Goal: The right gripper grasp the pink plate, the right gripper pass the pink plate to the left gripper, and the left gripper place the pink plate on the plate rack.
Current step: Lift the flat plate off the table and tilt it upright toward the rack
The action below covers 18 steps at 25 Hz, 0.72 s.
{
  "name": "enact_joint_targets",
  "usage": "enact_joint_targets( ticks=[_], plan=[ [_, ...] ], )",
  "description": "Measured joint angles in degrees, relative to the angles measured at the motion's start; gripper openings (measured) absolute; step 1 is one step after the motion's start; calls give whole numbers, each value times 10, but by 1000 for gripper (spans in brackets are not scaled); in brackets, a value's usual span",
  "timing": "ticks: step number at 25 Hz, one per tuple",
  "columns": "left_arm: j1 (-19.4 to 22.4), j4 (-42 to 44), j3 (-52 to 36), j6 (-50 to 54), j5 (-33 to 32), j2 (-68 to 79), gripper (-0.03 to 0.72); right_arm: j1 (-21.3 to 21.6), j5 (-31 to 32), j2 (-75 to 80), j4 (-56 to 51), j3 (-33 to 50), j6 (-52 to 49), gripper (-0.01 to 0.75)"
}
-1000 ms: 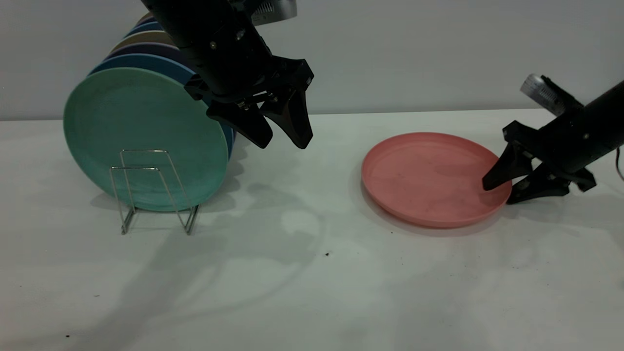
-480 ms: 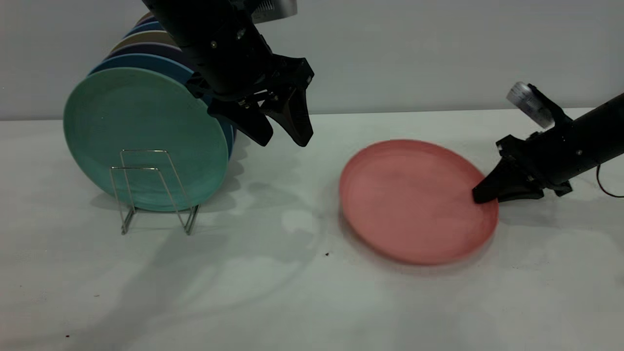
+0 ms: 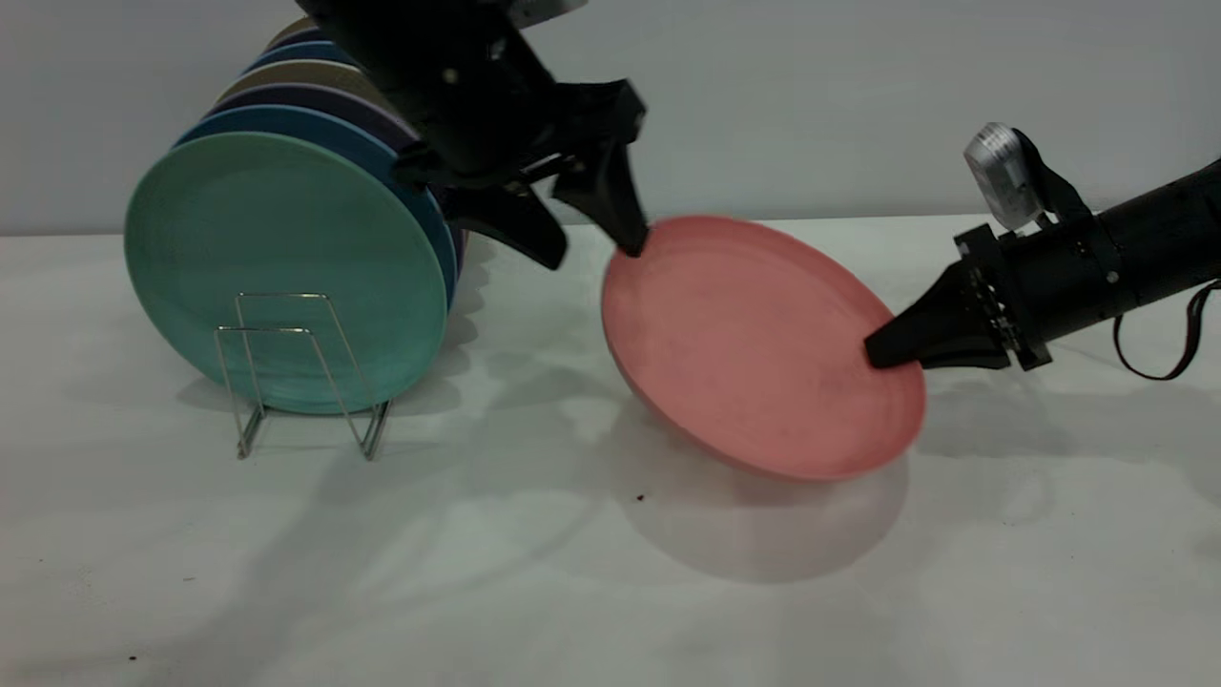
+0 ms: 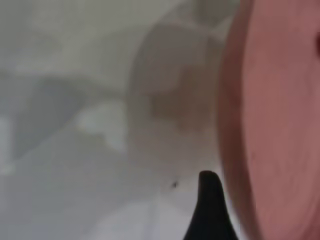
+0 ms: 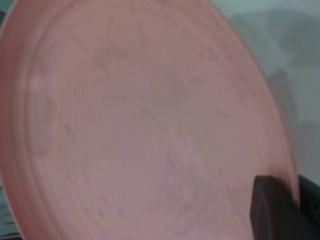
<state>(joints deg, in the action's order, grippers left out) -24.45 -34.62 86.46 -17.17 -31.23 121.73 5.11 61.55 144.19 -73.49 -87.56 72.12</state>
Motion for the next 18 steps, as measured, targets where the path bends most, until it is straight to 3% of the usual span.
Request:
enact_joint_targets(
  ticks=[6,8,12,14,18],
  plan=[
    [-14,-22,1,0,23,27,551,-6,15,-11,-10,0,11,17],
    [-15,-23,1,0,30,30,472,-6,15,-19,-10,0,14,17],
    [-15,-27,1,1,40,30,187,-6,15,-34,1,0,15,17],
    [-15,-29,1,2,41,30,84,-6,13,-38,11,0,15,28],
    [-15,-31,2,-20,42,29,80,-6,14,-53,19,0,-5,122]
  ],
)
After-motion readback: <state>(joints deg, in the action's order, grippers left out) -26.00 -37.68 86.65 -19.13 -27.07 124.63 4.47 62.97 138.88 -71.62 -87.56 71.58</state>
